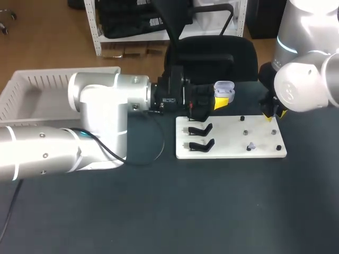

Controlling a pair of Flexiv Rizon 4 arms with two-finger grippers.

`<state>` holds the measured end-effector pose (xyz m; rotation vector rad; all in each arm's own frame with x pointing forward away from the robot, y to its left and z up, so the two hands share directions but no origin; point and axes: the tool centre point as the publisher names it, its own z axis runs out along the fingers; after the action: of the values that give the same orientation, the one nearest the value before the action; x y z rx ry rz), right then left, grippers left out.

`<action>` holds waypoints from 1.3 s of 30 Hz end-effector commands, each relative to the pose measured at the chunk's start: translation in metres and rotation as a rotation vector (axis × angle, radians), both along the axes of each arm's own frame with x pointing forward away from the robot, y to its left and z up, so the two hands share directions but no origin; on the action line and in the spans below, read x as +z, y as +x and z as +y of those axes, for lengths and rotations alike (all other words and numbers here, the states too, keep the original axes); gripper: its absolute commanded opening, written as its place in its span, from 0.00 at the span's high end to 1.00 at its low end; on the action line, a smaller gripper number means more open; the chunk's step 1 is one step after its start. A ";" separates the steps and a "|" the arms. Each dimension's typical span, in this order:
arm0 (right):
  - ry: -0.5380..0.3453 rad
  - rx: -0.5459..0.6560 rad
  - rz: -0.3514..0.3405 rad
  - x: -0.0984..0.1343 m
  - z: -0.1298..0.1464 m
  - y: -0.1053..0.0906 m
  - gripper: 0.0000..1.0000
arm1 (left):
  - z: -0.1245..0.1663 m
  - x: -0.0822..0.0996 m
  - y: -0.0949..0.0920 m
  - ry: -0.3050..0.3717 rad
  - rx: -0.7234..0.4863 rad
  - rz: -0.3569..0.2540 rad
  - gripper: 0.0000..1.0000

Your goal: Pick up each earbud case from the left stands, insert the matching earbuds, close the lid, and place the case in the box.

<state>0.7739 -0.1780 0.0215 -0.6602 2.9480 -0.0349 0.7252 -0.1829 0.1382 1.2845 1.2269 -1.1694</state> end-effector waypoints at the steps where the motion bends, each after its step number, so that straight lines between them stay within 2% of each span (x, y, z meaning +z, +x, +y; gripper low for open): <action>1: -0.001 -0.002 -0.003 0.002 0.000 -0.001 0.62 | 0.000 -0.001 -0.002 -0.005 0.008 -0.004 1.00; 4: -0.001 0.001 -0.003 0.002 0.000 -0.001 0.62 | 0.000 -0.001 -0.002 -0.005 0.008 -0.004 1.00; 9: 0.004 -0.007 0.000 0.001 0.000 -0.001 0.73 | 0.000 -0.001 -0.002 -0.005 0.008 -0.004 1.00; 13: 0.003 -0.005 0.002 0.000 0.000 -0.001 0.75 | 0.000 -0.001 -0.002 -0.005 0.008 -0.004 1.00; 15: 0.002 -0.006 0.002 0.000 0.000 -0.001 0.82 | 0.000 -0.001 -0.002 -0.005 0.008 -0.004 1.00; 17: 0.001 -0.006 0.001 0.000 0.002 0.000 0.98 | 0.000 -0.001 -0.002 -0.005 0.008 -0.004 1.00; 22: -0.001 -0.009 -0.001 0.006 0.002 0.000 1.00 | 0.000 -0.001 -0.002 -0.005 0.008 -0.004 1.00; 30: -0.036 -0.042 -0.021 0.049 0.001 -0.022 1.00 | 0.000 -0.001 -0.002 -0.005 0.008 -0.004 1.00; 39: -0.036 -0.166 -0.001 0.111 0.017 -0.079 1.00 | 0.000 -0.001 -0.002 -0.005 0.008 -0.004 1.00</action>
<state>0.7320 -0.1600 0.1024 -0.4507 3.0341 -0.0812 0.7252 -0.1829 0.1383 1.2846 1.2271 -1.1694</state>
